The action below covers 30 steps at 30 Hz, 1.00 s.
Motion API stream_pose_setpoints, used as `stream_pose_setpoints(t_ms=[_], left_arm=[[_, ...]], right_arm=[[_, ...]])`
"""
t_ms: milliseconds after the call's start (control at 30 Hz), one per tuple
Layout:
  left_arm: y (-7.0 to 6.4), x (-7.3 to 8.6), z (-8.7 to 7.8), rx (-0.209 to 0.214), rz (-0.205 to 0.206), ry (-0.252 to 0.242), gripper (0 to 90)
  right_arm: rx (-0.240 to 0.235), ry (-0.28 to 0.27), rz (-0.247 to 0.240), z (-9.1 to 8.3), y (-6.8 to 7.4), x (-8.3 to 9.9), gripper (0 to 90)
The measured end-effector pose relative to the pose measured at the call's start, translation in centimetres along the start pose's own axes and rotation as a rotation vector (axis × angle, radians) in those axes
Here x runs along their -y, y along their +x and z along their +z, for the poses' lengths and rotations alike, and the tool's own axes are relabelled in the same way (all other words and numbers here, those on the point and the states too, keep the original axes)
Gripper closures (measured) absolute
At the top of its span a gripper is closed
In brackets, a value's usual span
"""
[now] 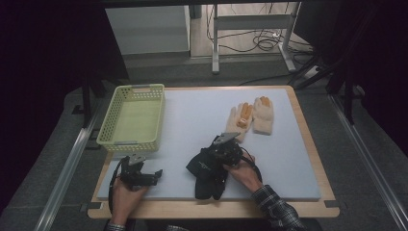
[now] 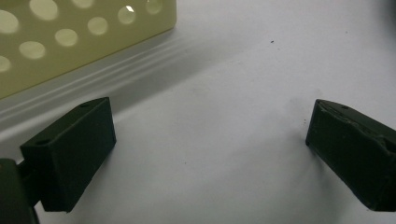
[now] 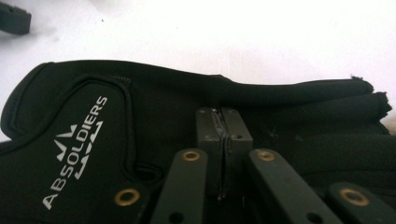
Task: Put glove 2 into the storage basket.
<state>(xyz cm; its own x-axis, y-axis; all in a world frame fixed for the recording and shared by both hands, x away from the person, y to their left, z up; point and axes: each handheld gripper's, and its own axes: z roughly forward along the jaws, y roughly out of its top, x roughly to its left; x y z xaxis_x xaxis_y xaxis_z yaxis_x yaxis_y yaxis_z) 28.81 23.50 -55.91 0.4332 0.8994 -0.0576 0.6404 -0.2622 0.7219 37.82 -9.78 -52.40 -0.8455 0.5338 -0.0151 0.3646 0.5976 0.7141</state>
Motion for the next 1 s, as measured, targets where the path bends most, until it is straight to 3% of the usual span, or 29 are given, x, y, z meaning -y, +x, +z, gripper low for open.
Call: stream_pose_setpoints(t_ms=[167,267,367,400,433,600,867,1000], left_arm=[[0.0,0.0,0.0,0.001,0.001,0.002,2.0],[0.0,0.0,0.0,0.001,0.001,0.001,2.0],[0.0,0.0,0.0,0.001,0.000,-0.004,2.0],[0.0,0.0,0.0,0.001,0.000,-0.004,2.0],[0.0,0.0,0.0,0.001,-0.001,-0.004,2.0],[0.0,0.0,0.0,0.001,-0.004,-0.004,2.1],[0.0,0.0,0.0,0.001,-0.005,-0.004,2.1],[0.0,0.0,0.0,0.000,-0.002,-0.004,2.1]], right_arm=[[-0.030,-0.005,-0.001,-1.3,-0.3,-0.7,88.9],[-0.049,-0.019,-0.026,-3.0,-0.1,-1.4,88.9],[-0.083,-0.022,-0.081,-5.6,0.4,-2.4,88.9],[-0.083,-0.022,-0.081,-5.6,0.4,-2.4,88.9],[-0.100,-0.015,-0.126,-6.9,0.8,-2.7,88.9],[-0.116,0.027,-0.197,-9.2,1.8,-3.0,88.9],[-0.141,0.078,-0.223,-10.4,1.3,-2.3,88.9],[-0.160,0.101,-0.216,-9.1,1.0,-2.0,88.8]])
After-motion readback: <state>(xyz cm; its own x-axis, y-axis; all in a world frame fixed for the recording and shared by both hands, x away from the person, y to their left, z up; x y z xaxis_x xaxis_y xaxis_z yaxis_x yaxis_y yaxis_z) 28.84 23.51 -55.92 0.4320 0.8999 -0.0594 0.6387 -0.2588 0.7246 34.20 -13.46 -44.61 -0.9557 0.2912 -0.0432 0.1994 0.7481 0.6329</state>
